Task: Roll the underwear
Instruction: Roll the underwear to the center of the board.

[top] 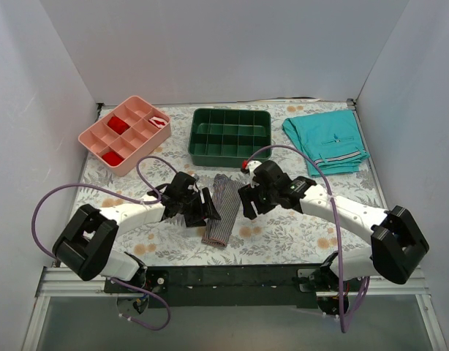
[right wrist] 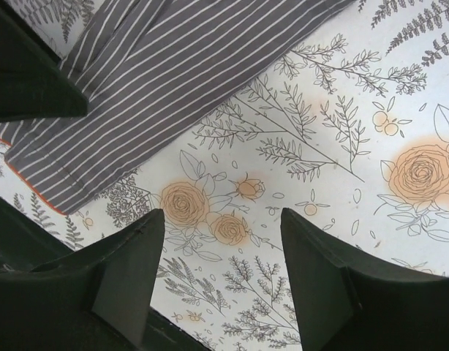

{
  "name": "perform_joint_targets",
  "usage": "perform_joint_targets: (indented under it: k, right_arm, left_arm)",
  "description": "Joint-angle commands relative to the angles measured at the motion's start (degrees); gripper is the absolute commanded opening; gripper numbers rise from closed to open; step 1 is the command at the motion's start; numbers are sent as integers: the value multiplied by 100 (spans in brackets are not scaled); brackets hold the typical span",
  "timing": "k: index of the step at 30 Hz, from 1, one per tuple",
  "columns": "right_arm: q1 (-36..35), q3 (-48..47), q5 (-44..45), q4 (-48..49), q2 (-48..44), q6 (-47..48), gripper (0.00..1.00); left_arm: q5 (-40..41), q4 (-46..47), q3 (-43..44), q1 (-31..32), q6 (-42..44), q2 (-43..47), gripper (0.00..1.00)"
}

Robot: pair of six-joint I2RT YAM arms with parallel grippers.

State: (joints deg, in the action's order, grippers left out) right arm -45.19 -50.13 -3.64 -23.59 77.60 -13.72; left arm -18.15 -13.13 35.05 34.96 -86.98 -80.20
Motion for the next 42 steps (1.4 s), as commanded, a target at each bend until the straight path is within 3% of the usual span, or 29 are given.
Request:
perform_joint_targets:
  k: [1,13,22,27,29,35,42]
  right_arm:
    - [-578,-182,1250,-198,-351,299,71]
    - [-1588,162,2024,-259,-1089,677,66]
    - [-2933,310,3281,-199,-931,695,69]
    - [-3575,477,3554,65,-914,835,69]
    - [-3803,644,3634,328,-922,975,69]
    - [-4243,706,3554,689,-581,1292,69]
    - [-4586,530,3879,988,97,1758,71]
  left_arm:
    - [-56,-314,125,-138,269,92,70]
    - [-839,240,-463,-200,357,-13,71]
    - [-813,179,-543,-209,278,-241,53]
    - [-690,-50,-516,-244,348,-294,46]
    - [-628,-120,-508,-253,392,-373,39]
    - [-452,-357,-367,-305,506,-592,16]
    - [-417,-612,-183,-367,708,-926,7]
